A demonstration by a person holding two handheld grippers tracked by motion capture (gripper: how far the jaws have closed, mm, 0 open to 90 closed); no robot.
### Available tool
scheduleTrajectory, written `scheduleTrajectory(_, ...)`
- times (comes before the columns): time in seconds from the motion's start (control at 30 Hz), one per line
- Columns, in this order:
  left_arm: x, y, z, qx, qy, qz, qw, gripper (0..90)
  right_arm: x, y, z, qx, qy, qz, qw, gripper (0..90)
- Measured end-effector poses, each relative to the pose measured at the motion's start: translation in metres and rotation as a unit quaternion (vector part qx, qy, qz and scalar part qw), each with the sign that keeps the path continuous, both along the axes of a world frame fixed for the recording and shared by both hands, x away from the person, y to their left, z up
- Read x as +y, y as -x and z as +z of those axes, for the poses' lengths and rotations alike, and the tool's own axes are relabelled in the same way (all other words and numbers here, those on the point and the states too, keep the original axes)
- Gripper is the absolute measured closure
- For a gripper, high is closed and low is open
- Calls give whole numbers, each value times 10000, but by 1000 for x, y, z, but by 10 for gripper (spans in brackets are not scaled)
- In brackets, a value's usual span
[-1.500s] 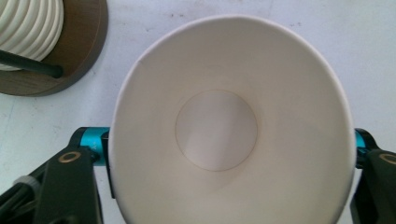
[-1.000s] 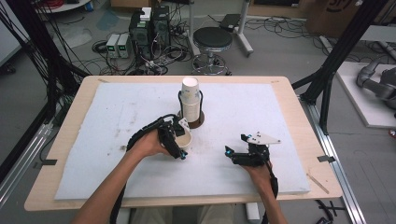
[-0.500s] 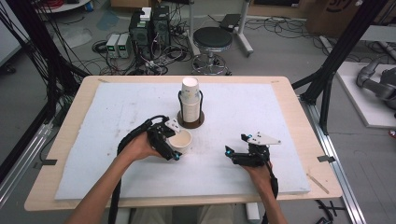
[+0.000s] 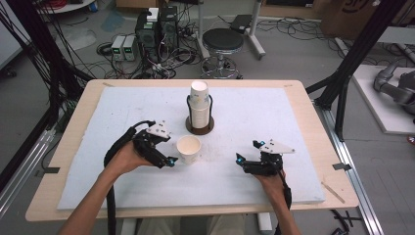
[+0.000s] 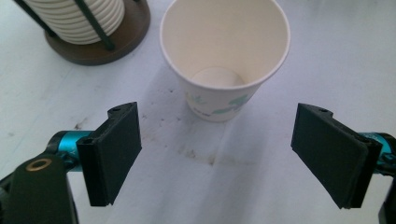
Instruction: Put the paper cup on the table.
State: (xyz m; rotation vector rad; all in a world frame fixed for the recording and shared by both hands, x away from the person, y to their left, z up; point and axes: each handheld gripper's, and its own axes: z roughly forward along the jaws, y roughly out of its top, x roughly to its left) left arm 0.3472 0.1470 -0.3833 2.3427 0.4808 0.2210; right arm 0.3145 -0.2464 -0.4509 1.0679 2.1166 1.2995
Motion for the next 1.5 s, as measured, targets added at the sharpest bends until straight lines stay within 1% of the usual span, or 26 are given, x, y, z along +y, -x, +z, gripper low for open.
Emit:
scheduleTrajectory(0.07, 8, 4, -1, -27, 236, 82, 9997, 159, 0, 0, 0, -28, 3, -7, 10000, 157)
scheduleTrajectory(0.13, 15, 7, -2, -68, 317, 132, 9994, 160, -1, 1, 0, -49, -7, -27, 10000, 157)
scheduleTrajectory(0.2, 22, 10, -3, -112, 443, 200, 9988, 160, -1, 1, 0, -65, -32, -44, 10000, 157)
scheduleTrajectory(0.27, 28, 13, -7, -118, 691, 318, 9970, 160, -1, 1, 0, -93, -49, -51, 9999, 157)
scheduleTrajectory(0.3, 31, 14, -7, -148, 650, 331, 9972, 160, -1, 2, 0, -102, -52, -59, 9999, 157)
scheduleTrajectory(0.33, 35, 16, -9, -207, 737, 377, 9963, 159, -1, 2, 0, -95, -46, -57, 9999, 157)
scheduleTrajectory(0.37, 37, 18, -11, -215, 818, 415, 9956, 159, -1, 1, 0, -103, -30, -47, 9999, 157)
scheduleTrajectory(0.57, 50, 27, -15, -409, 1112, 640, 9909, 159, -1, 3, 0, -121, -44, -88, 9999, 157)
scheduleTrajectory(0.67, 58, 31, -20, -512, 1314, 787, 9869, 159, -1, 3, 0, -168, -22, -93, 9998, 157)
scheduleTrajectory(0.73, 61, 33, -23, -548, 1371, 877, 9852, 159, -1, 3, 0, -190, -14, -104, 9998, 157)
scheduleTrajectory(0.8, 65, 36, -26, -572, 1465, 973, 9827, 159, -1, 4, 0, -211, -39, -122, 9997, 157)
scheduleTrajectory(0.83, 66, 38, -27, -602, 1470, 1001, 9822, 159, -2, 5, 0, -227, -51, -143, 9996, 157)
scheduleTrajectory(0.87, 68, 40, -28, -644, 1532, 1057, 9804, 159, -2, 5, 0, -225, -63, -148, 9996, 157)
scheduleTrajectory(0.9, 70, 41, -29, -678, 1567, 1074, 9794, 159, -2, 5, 0, -215, -102, -156, 9996, 157)
scheduleTrajectory(0.93, 72, 43, -30, -725, 1614, 1119, 9778, 159, -3, 5, 0, -268, -88, -172, 9995, 157)
scheduleTrajectory(0.97, 74, 44, -31, -757, 1609, 1129, 9776, 159, -3, 5, 0, -253, -107, -181, 9995, 157)
scheduleTrajectory(1.03, 77, 45, -35, -739, 1663, 1171, 9763, 158, -3, 5, 0, -272, -98, -186, 9994, 157)
scheduleTrajectory(1.07, 79, 46, -36, -773, 1671, 1215, 9754, 157, -2, 5, 0, -262, -88, -178, 9995, 157)
scheduleTrajectory(1.1, 81, 47, -37, -808, 1698, 1261, 9740, 154, -2, 5, 0, -261, -86, -177, 9995, 157)
scheduleTrajectory(1.13, 83, 48, -39, -854, 1764, 1329, 9716, 151, -2, 5, 0, -277, -76, -177, 9994, 157)
scheduleTrajectory(1.2, 87, 50, -41, -925, 1863, 1425, 9677, 148, -2, 6, 0, -264, -94, -184, 9994, 157)
scheduleTrajectory(1.23, 88, 51, -42, -942, 1865, 1442, 9672, 145, -3, 6, 0, -264, -118, -188, 9994, 157)
scheduleTrajectory(1.33, 92, 52, -46, -1001, 1890, 1583, 9639, 146, -3, 6, 0, -266, -125, -180, 9994, 157)
scheduleTrajectory(1.4, 94, 53, -48, -1025, 1939, 1694, 9608, 146, -2, 6, 0, -263, -110, -190, 9994, 157)
scheduleTrajectory(1.43, 95, 53, -50, -1042, 1981, 1763, 9586, 146, -2, 6, 0, -266, -99, -191, 9994, 157)
scheduleTrajectory(1.5, 97, 54, -53, -1069, 1973, 1809, 9575, 145, -2, 6, 0, -265, -101, -189, 9994, 157)
